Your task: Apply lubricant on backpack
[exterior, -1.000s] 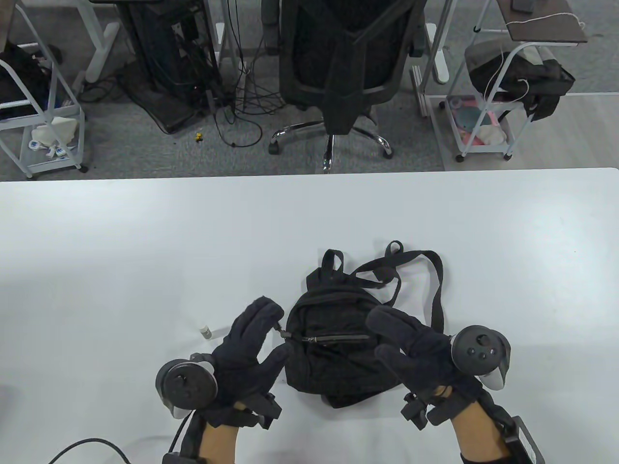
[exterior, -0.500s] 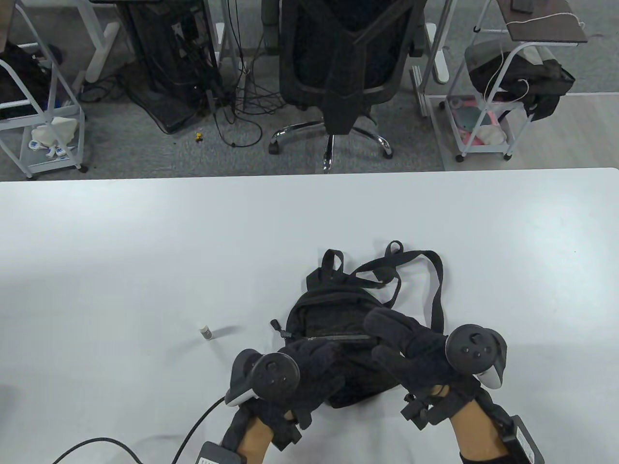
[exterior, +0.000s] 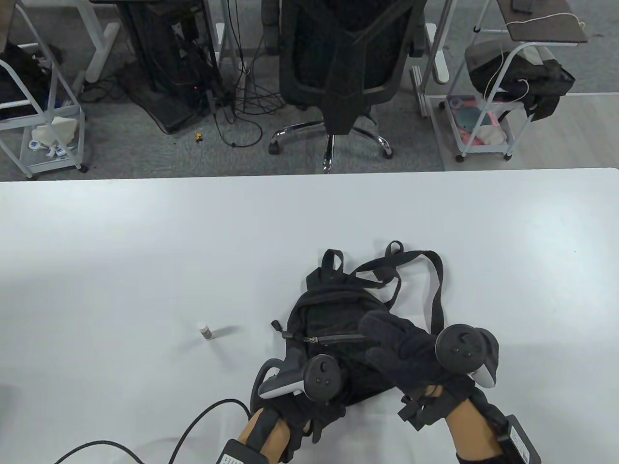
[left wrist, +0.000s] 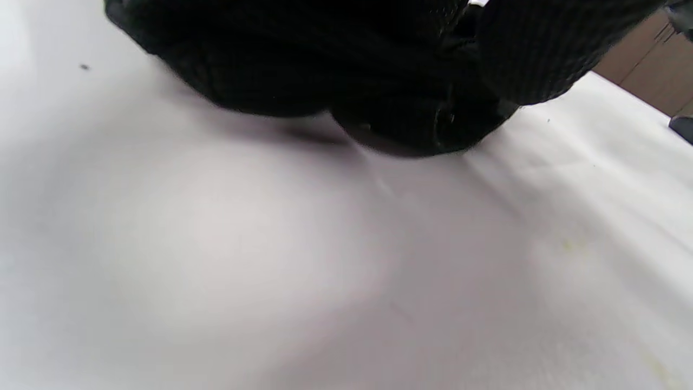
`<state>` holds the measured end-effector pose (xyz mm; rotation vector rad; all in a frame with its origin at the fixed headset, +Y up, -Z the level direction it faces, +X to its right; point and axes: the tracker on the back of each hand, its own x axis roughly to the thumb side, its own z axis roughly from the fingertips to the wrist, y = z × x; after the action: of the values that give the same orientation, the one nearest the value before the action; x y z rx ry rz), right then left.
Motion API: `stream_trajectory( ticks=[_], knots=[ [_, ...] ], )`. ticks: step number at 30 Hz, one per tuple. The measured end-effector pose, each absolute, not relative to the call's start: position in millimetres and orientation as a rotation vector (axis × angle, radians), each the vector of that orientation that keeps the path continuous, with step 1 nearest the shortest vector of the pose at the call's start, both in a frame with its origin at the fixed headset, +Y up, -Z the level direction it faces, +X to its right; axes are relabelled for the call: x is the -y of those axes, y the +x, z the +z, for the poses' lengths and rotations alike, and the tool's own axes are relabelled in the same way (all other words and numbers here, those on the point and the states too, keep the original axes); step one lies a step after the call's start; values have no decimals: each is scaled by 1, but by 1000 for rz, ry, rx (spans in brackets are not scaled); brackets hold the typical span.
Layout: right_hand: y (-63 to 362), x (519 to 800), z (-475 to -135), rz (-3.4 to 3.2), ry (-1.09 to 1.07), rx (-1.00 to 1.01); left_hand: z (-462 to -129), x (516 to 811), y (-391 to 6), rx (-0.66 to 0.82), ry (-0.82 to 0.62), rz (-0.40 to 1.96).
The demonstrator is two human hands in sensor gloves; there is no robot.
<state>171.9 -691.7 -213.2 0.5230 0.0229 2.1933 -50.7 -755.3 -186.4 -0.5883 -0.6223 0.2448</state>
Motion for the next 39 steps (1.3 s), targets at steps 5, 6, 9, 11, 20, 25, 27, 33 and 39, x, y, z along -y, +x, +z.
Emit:
stream_trajectory(
  ticks=[5,6,9,11,20,25,27,33,39],
  knots=[
    [145,694,-230,2253,516,-167,-197,762,-68,607,-703,455],
    [135,693,-236,2280,515,-226,-198,764,-71,605,-719,488],
    [106,692,-252,2370,513,-336,-202,766,-74,605,-757,531],
    [86,692,-261,2464,529,-423,-203,767,-75,607,-765,539],
    [7,715,-292,2761,554,-605,-202,768,-76,617,-766,543],
    [-19,734,-309,2789,545,-741,-202,768,-77,618,-769,551],
    [-25,740,-313,2842,551,-753,-202,768,-77,620,-771,553],
    [-30,748,-314,2972,612,-791,-203,768,-78,624,-776,553],
    [-7,731,-310,2853,660,-625,-205,768,-79,623,-784,563]
  ],
)
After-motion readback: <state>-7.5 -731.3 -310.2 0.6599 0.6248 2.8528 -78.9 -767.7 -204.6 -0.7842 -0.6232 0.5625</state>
